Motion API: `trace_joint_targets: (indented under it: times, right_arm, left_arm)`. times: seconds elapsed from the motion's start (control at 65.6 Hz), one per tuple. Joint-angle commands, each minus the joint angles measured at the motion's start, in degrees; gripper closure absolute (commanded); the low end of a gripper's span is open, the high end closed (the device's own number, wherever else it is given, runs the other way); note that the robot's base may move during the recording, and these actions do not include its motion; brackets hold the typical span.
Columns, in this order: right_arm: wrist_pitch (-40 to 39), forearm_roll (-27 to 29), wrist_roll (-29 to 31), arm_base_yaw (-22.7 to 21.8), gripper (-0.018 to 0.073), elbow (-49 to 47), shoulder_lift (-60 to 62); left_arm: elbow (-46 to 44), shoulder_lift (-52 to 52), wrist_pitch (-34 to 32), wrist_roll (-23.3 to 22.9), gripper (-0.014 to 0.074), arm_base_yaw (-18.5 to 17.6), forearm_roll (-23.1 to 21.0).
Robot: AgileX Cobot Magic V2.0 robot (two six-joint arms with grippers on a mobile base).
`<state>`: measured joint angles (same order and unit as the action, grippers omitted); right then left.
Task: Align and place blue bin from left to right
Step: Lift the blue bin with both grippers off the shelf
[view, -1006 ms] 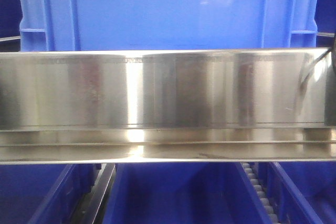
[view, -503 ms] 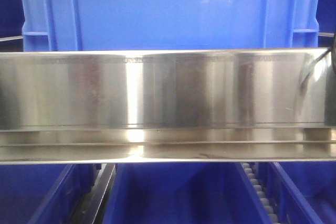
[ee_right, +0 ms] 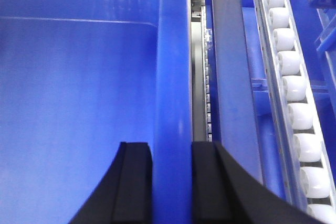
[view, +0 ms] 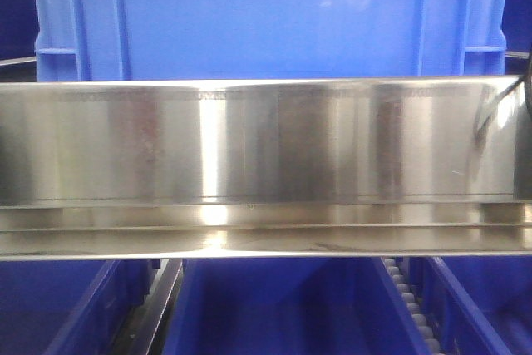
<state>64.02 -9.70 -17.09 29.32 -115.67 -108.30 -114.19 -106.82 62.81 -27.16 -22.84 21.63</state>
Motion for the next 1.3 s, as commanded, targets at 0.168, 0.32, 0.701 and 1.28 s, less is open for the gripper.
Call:
trace_joint_targets:
  times: [0.168, 0.32, 0.701, 1.28]
  right_arm:
    - [0.82, -0.42, 0.67, -0.20, 0.0637, -0.31, 0.35]
    - [1.79, -0.37, 0.57, -0.20, 0.0637, -0.82, 0.57]
    - [4.16, -0.37, -1.59, -0.20, 0.0637, -6.90, 2.29]
    - [5.94, -4.73, -6.19, 3.75, 0.0637, -15.61, 3.34]
  left_arm:
    - [-0.16, -0.33, 0.46, -0.52, 0.0707, -0.17, 0.07]
    - [-0.97, -0.33, 2.43, -0.52, 0.0707, -0.17, -0.39]
    - [-10.81, -0.33, 7.15, -0.52, 0.0707, -0.29, -0.65]
    - [-17.99, 1.64, 7.15, -0.52, 0.0707, -1.69, -2.09]
